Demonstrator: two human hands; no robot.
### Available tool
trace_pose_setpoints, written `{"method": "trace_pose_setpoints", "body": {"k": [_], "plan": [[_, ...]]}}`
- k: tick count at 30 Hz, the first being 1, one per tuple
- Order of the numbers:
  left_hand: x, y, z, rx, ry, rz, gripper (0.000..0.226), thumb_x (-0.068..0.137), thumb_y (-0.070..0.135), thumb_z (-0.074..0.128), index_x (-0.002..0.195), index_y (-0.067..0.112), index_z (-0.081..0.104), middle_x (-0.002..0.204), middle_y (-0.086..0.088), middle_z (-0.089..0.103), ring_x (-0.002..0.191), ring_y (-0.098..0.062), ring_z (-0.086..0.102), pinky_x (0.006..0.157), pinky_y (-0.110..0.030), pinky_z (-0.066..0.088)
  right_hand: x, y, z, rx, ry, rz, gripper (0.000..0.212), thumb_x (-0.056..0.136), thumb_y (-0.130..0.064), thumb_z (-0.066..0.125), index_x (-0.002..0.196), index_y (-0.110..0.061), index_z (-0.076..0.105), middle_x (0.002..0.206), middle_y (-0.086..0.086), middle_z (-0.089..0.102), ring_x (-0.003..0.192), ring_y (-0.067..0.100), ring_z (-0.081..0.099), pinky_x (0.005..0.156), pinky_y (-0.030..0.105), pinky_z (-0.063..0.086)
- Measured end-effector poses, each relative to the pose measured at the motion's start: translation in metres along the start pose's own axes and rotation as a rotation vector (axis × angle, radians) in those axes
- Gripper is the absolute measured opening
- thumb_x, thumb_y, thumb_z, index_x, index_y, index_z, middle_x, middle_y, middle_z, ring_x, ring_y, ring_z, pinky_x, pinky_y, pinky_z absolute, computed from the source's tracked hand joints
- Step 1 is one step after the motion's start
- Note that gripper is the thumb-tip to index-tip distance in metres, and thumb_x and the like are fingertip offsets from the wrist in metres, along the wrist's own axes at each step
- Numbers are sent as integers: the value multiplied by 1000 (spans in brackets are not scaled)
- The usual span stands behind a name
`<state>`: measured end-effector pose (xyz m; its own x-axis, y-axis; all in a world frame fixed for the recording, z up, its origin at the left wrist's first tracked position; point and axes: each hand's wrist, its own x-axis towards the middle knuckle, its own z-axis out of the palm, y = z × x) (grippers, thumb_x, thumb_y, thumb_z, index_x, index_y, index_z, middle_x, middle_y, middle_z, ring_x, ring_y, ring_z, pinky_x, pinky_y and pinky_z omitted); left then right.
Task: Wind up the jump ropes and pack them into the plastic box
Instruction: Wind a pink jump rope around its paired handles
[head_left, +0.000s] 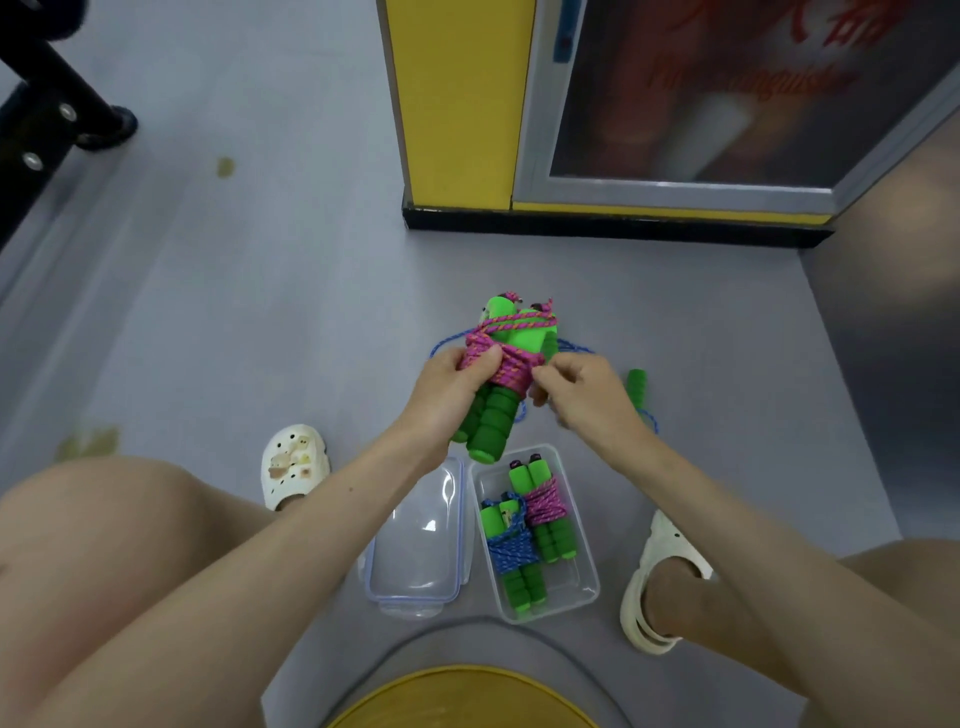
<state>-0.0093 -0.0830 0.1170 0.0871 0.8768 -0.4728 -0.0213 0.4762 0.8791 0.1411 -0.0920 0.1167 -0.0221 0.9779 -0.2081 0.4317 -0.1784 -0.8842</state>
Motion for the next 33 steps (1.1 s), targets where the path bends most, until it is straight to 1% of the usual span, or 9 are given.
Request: {"method": "trace_pose_setpoints", "body": {"k": [2, 4, 6, 12, 17, 22, 28, 30, 33], "plan": [[-2, 1, 3, 206, 56, 156, 8, 94, 25, 57, 87, 24, 61, 85, 1, 67, 79, -15, 63, 73, -29, 52, 0, 4, 3, -71, -11, 26, 45, 93, -33, 54, 68, 3, 60, 59, 15, 58, 45, 8, 43, 52, 28, 36], [-2, 1, 6, 262, 61, 205, 8, 94, 26, 57, 86, 28, 58, 85, 4, 66, 78, -11, 63, 71, -25, 51, -2, 3, 1, -126, 4, -3, 45, 94, -37, 52, 64, -3, 58, 56, 7, 57, 45, 5, 45, 53, 25, 39], [-4, 1, 8, 160, 43, 150, 9, 95, 26, 56, 87, 24, 60, 81, 3, 67, 73, -9, 64, 64, -22, 50, -3, 1, -1, -64, 20, -31, 40, 95, -32, 52, 61, -11, 56, 53, -2, 54, 44, 3, 46, 50, 17, 38], [0, 2, 3, -198, -3, -120, 38, 95, 28, 55, 105, -7, 64, 85, -20, 69, 68, -28, 67, 59, -30, 54, -1, -1, 2, 84, 15, -51, 37, 96, -22, 52, 63, -7, 56, 69, 11, 58, 54, 9, 57, 64, 31, 51], [2, 4, -5, -330, 24, -308, 33, 93, 28, 58, 103, -3, 64, 83, -17, 69, 65, -27, 68, 52, -31, 55, -1, 1, 5, 266, -109, 10, 37, 96, -14, 51, 60, -8, 52, 87, 13, 45, 71, 17, 60, 81, 30, 56], [8, -2, -6, -216, 37, -212, 44, 93, 30, 58, 110, -11, 62, 94, -26, 68, 72, -30, 67, 57, -30, 55, 1, 7, 5, 313, -152, 84, 40, 97, -18, 51, 58, -9, 53, 87, 15, 53, 73, 17, 61, 85, 33, 54], [9, -4, -7, -248, 24, -321, 40, 92, 29, 60, 107, -7, 62, 88, -23, 69, 63, -28, 68, 51, -30, 54, -2, 11, -3, 153, -218, -10, 41, 97, -18, 50, 56, -13, 52, 78, 2, 53, 79, 17, 55, 85, 33, 46], [10, -12, -2, -134, 74, -255, 41, 93, 31, 59, 106, -8, 63, 92, -25, 69, 71, -31, 69, 58, -33, 56, -3, 13, 0, 120, -217, 49, 41, 97, -22, 49, 59, -9, 55, 72, -2, 57, 76, 14, 56, 86, 33, 47], [9, -27, 10, -47, 115, -215, 37, 94, 36, 56, 105, 0, 61, 99, -21, 70, 82, -31, 69, 68, -34, 57, -1, 14, 3, 115, -221, 246, 46, 99, -33, 44, 67, -4, 60, 72, 4, 63, 71, 14, 60, 79, 28, 52]]}}
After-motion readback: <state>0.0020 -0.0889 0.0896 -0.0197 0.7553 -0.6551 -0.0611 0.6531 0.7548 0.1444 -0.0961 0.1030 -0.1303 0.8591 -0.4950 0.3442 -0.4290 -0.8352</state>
